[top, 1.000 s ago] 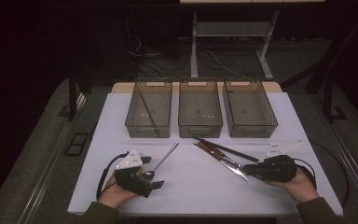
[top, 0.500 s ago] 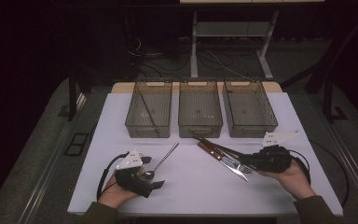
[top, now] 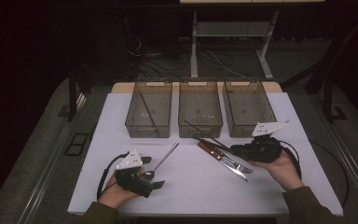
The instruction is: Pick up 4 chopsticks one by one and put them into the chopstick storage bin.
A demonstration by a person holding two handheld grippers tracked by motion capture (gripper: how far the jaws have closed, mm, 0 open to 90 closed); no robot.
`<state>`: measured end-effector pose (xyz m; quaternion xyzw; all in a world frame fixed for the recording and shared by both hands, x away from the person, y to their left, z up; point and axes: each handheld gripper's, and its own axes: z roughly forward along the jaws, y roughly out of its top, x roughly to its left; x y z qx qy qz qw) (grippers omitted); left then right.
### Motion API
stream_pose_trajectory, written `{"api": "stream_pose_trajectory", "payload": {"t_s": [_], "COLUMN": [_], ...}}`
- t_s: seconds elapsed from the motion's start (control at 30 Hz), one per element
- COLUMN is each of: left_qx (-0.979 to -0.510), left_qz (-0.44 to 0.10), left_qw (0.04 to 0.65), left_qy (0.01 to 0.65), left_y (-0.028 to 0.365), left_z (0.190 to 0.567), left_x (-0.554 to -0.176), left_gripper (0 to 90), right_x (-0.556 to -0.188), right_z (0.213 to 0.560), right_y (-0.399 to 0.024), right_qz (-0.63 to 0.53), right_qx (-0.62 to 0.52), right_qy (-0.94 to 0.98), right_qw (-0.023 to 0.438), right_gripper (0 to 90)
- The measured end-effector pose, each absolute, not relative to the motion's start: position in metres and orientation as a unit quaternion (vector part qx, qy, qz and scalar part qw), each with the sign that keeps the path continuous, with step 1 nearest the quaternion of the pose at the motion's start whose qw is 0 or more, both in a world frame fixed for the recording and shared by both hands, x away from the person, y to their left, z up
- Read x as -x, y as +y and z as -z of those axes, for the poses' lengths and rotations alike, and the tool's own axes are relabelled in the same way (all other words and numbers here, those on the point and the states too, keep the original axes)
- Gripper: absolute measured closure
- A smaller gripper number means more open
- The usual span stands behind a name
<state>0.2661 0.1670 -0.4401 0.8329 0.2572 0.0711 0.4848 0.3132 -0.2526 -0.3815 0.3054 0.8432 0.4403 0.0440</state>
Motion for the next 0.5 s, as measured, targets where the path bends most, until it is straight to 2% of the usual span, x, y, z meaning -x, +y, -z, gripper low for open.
{"api": "stream_pose_trajectory", "payload": {"t_s": [0.5], "left_qx": [-0.831], "left_qz": [-0.069], "left_qw": [0.487], "left_qy": [0.260], "left_y": [0.167], "left_z": [0.440], "left_x": [-0.265], "left_gripper": [0.2], "right_x": [-0.334], "right_z": [0.369], "right_y": [-0.221], "right_qz": [-0.447], "right_qx": [-0.301], "right_qy": [0.841], "right_qw": [0.053], "right_gripper": [84.0]}}
